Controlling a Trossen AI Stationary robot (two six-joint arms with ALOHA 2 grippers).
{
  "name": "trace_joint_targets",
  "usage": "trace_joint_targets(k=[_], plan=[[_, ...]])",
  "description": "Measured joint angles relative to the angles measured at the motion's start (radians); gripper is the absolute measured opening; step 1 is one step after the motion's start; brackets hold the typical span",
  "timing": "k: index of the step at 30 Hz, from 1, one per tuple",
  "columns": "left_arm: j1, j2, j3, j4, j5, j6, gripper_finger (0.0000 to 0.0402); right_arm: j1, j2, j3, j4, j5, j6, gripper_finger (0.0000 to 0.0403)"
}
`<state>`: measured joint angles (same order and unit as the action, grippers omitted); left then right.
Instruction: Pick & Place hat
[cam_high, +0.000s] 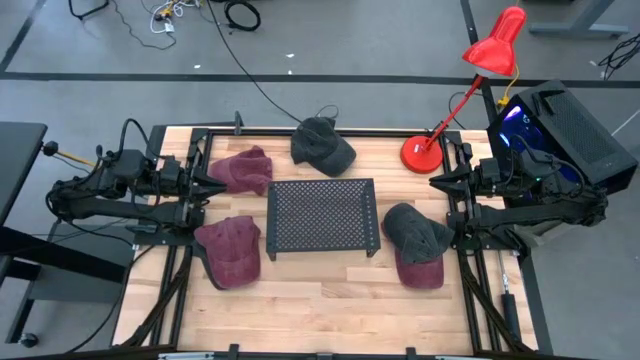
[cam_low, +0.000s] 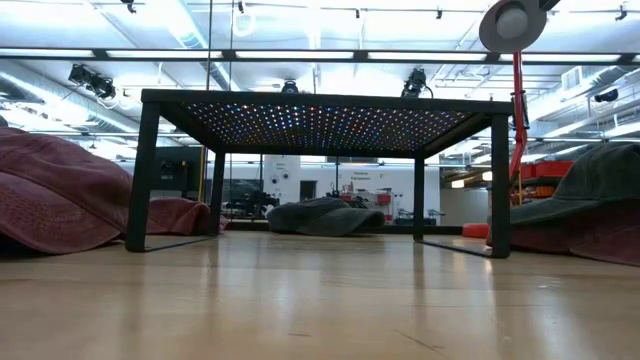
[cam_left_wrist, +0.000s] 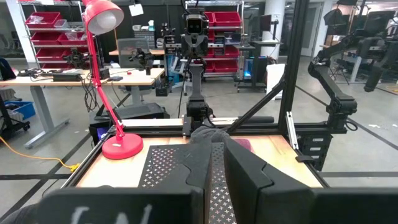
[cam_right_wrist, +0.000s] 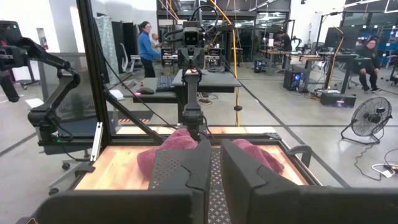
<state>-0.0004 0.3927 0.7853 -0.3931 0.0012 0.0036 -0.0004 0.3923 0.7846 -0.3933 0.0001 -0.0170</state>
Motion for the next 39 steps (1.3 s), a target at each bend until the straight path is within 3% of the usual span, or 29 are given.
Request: trace_joint_targets(k=[26, 32, 39], plan=[[0.000, 0.000, 0.000, 0.000, 0.000, 0.000, 0.0048, 0.000, 0.000, 0.000, 0.000, 0.000, 0.000, 0.0039], [0.000, 0.000, 0.000, 0.000, 0.000, 0.000, 0.0048, 0.000, 0.000, 0.000, 0.000, 0.004, -0.102, 0.0039], [0.000, 0.000, 0.000, 0.000, 0.000, 0.000, 0.0048, 0.000, 0.000, 0.000, 0.000, 0.004, -0.097, 0.0039]])
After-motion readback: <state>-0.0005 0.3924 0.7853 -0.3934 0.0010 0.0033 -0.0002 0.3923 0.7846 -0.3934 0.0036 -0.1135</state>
